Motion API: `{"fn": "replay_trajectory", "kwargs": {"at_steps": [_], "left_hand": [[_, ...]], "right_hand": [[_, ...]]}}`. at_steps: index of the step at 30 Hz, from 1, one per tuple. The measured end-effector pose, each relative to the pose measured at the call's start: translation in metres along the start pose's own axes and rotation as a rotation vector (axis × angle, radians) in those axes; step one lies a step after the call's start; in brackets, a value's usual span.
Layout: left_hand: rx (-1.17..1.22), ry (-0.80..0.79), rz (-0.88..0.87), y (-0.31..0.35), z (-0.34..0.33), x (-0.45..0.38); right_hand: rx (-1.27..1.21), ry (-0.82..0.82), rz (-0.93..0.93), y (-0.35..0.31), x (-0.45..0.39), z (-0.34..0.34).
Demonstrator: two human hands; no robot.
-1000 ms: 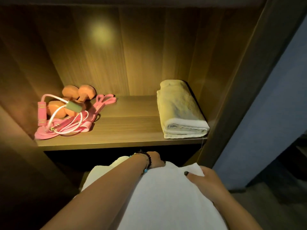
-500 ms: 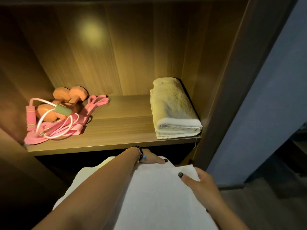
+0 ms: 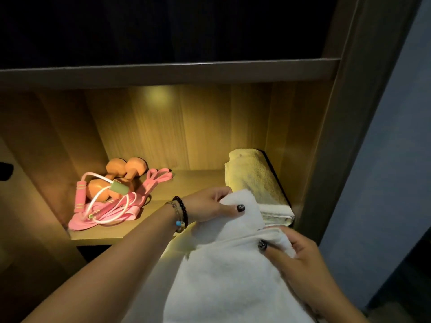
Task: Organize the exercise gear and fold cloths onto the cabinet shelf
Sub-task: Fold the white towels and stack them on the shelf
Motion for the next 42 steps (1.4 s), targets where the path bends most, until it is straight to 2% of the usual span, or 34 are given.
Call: {"fn": "replay_trajectory", "kwargs": {"at_steps": [3, 7, 9, 11, 13, 15, 20, 28, 32, 34, 37, 42], "left_hand": [[-0.186, 0.111, -0.156, 0.037, 0.026, 0.008], [-0.387, 0.372, -0.391, 0.092, 0.059, 0.021], [-0.337, 0.48, -0.465, 0.111, 0.073, 0.027], [-0.215, 0.548, -0.48, 0.121, 0.086, 0.031], [-0.114, 0.564, -0.465, 0.125, 0.093, 0.032], [-0.008, 0.537, -0.44, 0.124, 0.094, 0.03], [0.326, 0.429, -0.336, 0.109, 0.084, 0.025], [0.352, 0.362, -0.195, 0.089, 0.049, 0.026], [0.473, 0.176, -0.101, 0.084, 0.034, 0.039], [0.401, 0.11, -0.167, 0.089, 0.03, 0.047], [0.25, 0.144, -0.269, 0.092, 0.031, 0.053], [0.336, 0.279, -0.29, 0.081, 0.036, 0.06]], "right_hand": [[0.014, -0.075, 0.153, -0.047, -0.009, -0.011], [0.02, -0.149, 0.275, -0.096, -0.024, -0.016], [0.029, -0.232, 0.303, -0.116, -0.027, -0.022], [0.091, -0.416, 0.314, -0.127, -0.02, -0.04], [0.188, -0.584, 0.318, -0.129, -0.009, -0.061], [0.249, -0.635, 0.355, -0.135, -0.006, -0.071], [0.239, -0.357, 0.439, -0.174, -0.042, -0.045], [0.194, -0.173, 0.323, -0.172, -0.059, -0.03], [0.181, -0.053, 0.274, -0.162, -0.063, -0.021], [0.202, -0.028, 0.294, -0.161, -0.064, -0.021], [0.198, -0.018, 0.3, -0.157, -0.066, -0.023], [0.175, -0.078, 0.355, -0.138, -0.062, -0.025]]}}
Point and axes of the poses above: each hand's wrist, its own x-axis away from the middle knuckle, its own z-axis out of the back of the hand, y = z × x, the point moved 9 cm from there along -x, towards the middle knuckle, and after that the axes turned 14 degrees about y, right-handed, at the moved point
